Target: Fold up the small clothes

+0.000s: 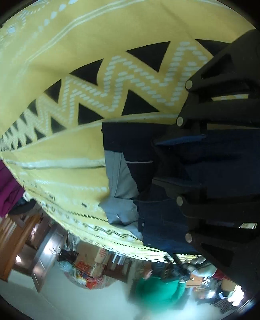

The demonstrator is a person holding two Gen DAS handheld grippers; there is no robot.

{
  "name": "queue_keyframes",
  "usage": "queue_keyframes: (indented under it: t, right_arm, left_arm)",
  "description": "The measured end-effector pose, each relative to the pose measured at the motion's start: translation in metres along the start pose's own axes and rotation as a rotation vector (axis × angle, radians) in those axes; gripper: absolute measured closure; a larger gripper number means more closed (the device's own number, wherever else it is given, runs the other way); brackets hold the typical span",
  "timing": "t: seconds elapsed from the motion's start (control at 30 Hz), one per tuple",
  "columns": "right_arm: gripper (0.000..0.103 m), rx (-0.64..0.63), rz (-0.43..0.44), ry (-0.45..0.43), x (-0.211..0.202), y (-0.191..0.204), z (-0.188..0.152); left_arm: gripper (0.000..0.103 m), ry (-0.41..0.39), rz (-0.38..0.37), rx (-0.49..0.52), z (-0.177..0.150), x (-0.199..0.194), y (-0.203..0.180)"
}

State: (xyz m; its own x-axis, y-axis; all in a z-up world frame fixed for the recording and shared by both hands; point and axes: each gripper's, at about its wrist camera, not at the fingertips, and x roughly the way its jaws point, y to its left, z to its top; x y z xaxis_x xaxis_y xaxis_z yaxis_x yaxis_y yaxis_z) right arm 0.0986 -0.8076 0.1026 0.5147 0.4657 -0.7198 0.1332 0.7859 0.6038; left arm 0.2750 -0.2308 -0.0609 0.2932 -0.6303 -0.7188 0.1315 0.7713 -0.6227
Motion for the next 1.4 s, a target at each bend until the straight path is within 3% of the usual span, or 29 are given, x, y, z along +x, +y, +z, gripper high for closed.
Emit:
queue_keyframes:
  t: [0.1,0.17,0.2,0.33,0.43,0.53,0.6,0.7,0.77,0.93,1.0,1.03,1.07,1.1,1.2,1.33,1.4]
  right_arm:
    - [0.066,-0.028,0.018,-0.066,-0.014,0.003,-0.007]
    - [0.035,-0.032,0.043,-0.122,-0.021,0.003,-0.009]
    - [0.031,-0.04,0.046,-0.135,-0.021,0.001,-0.01]
    - [0.031,-0.134,-0.068,-0.104,-0.005,0.009,-0.01]
    - [0.031,-0.191,-0.112,-0.086,0.007,0.017,-0.007]
    - [0.032,-0.229,-0.137,-0.081,0.016,0.022,-0.003]
    - [0.036,-0.26,-0.161,-0.079,0.02,0.027,-0.001]
    - [0.047,-0.29,-0.194,-0.108,0.02,0.033,0.0]
    - [0.071,-0.278,-0.178,-0.104,0.021,0.031,0.0]
    - [0.073,-0.261,-0.175,-0.039,0.043,0.026,-0.002]
    - [0.073,-0.254,-0.173,-0.049,0.044,0.024,-0.003]
    - [0.082,-0.252,-0.178,-0.059,0.043,0.025,-0.003]
    - [0.103,-0.25,-0.171,-0.072,0.04,0.025,-0.002]
    - [0.103,-0.248,-0.153,-0.08,0.038,0.026,-0.002]
    - [0.103,-0.26,-0.132,-0.145,0.024,0.032,0.004]
    - [0.103,-0.202,-0.128,-0.191,0.014,0.017,0.022]
    - [0.103,-0.166,-0.139,-0.136,0.028,0.002,0.024]
  left_arm:
    - [0.034,-0.097,-0.01,0.016,0.007,-0.023,-0.007]
    - [0.032,-0.139,0.007,0.028,0.01,-0.034,-0.013]
    - [0.031,-0.144,0.011,0.052,0.009,-0.037,-0.019]
    - [0.031,-0.069,0.059,0.166,0.013,-0.022,-0.039]
    - [0.031,-0.008,0.079,0.243,0.02,-0.003,-0.053]
    - [0.031,0.022,0.144,0.277,0.024,0.012,-0.054]
    - [0.031,0.019,0.2,0.293,0.026,0.017,-0.052]
    - [0.032,0.018,0.219,0.286,0.029,0.024,-0.046]
    - [0.036,0.03,0.206,0.287,0.03,0.031,-0.045]
    - [0.052,0.093,0.187,0.32,0.028,0.056,-0.049]
    - [0.055,0.112,0.207,0.329,0.028,0.066,-0.049]
    - [0.058,0.111,0.209,0.327,0.028,0.067,-0.047]
    - [0.066,0.103,0.211,0.32,0.028,0.067,-0.046]
    - [0.075,0.091,0.21,0.314,0.028,0.065,-0.045]
    - [0.09,0.033,0.199,0.304,0.03,0.051,-0.044]
    - [0.093,-0.056,0.168,0.305,0.039,0.028,-0.051]
    - [0.093,-0.074,0.171,0.262,0.046,0.026,-0.041]
